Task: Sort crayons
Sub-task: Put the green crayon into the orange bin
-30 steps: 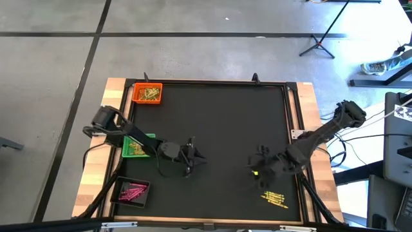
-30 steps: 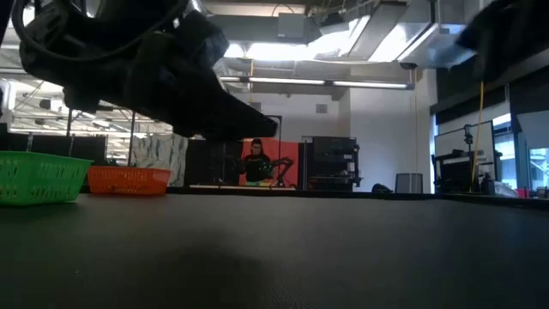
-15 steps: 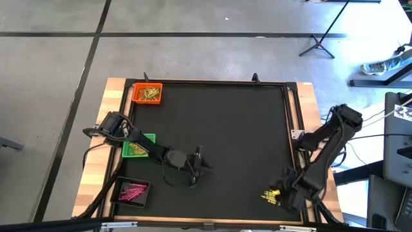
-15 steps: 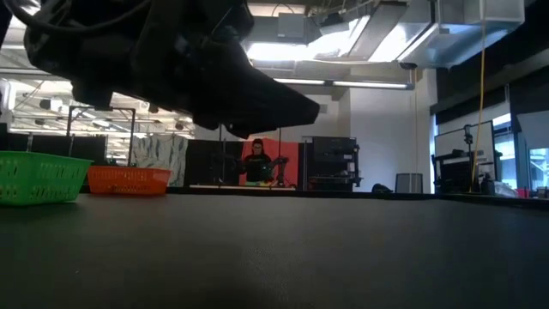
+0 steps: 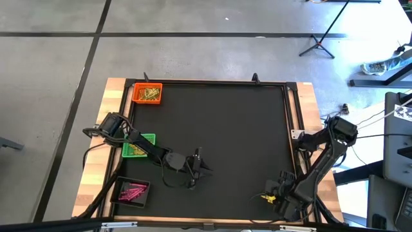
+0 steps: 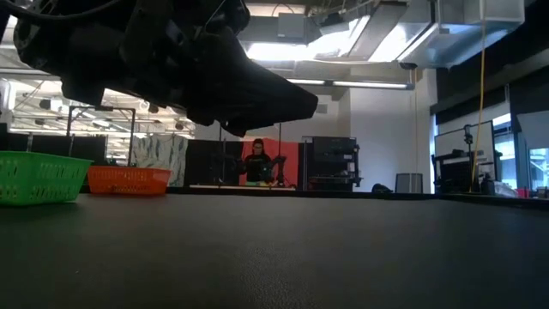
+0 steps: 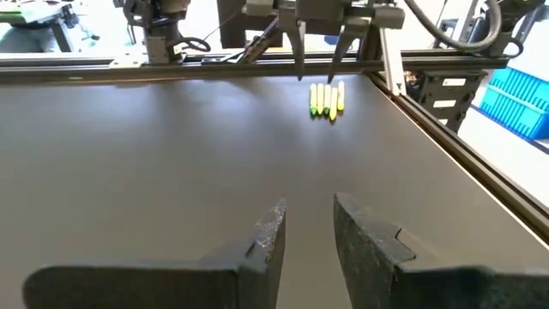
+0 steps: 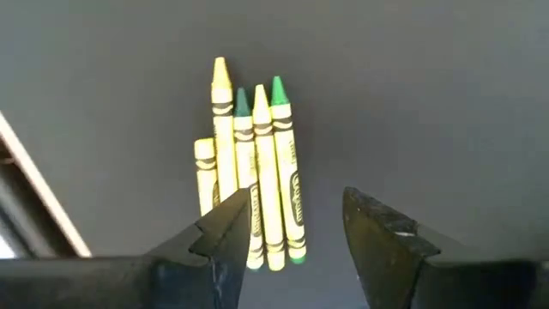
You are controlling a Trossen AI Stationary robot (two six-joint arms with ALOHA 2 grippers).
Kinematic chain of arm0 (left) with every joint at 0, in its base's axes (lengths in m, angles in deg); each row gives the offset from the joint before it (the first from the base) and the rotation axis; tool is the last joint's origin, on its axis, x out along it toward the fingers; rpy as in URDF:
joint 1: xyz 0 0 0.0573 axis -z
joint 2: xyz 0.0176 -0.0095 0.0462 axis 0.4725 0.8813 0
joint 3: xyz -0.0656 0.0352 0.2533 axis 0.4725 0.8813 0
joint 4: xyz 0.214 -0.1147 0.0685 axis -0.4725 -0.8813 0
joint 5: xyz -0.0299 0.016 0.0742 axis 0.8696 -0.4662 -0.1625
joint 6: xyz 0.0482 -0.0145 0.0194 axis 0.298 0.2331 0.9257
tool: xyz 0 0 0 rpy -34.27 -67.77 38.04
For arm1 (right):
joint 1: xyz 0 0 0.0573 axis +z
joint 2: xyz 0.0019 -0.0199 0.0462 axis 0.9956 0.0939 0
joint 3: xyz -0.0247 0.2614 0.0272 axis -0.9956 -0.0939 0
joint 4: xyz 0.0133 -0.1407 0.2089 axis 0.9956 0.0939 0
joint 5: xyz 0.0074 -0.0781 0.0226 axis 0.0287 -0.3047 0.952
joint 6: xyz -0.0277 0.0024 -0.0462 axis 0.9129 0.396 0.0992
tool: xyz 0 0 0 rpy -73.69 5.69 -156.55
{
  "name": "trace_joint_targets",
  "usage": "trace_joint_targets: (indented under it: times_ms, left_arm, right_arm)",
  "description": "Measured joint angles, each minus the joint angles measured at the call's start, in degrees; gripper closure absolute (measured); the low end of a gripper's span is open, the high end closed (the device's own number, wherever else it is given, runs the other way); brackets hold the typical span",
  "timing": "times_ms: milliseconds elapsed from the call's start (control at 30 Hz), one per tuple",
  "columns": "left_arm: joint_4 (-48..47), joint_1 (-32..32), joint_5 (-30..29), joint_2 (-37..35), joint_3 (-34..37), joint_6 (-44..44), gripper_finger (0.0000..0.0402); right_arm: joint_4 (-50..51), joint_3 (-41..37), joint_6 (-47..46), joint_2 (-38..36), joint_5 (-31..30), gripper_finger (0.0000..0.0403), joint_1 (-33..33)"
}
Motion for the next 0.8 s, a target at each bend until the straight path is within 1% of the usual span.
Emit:
trace_joint_targets:
  times_ms: [200, 367, 467, 800]
  left_arm:
    - [0.0, 0.0, 0.0, 0.0, 0.0, 0.0, 0.0317]
    - [0.0, 0.0, 0.0, 0.0, 0.0, 0.0, 0.0317]
    - [0.0, 0.0, 0.0, 0.0, 0.0, 0.0, 0.0317]
    - [0.0, 0.0, 0.0, 0.0, 0.0, 0.0, 0.0317]
  right_arm:
    - [0.2, -0.5, 0.3, 2.5, -0.6, 0.0221, 0.0]
    - [-0.4, -2.2, -0.2, 2.7, -0.1, 0.0221, 0.0]
    - [-2.8, -2.9, 0.1, 2.7, -0.1, 0.0221, 0.0]
    - [-3.3, -5.6, 0.0, 2.5, -0.1, 0.0221, 0.0]
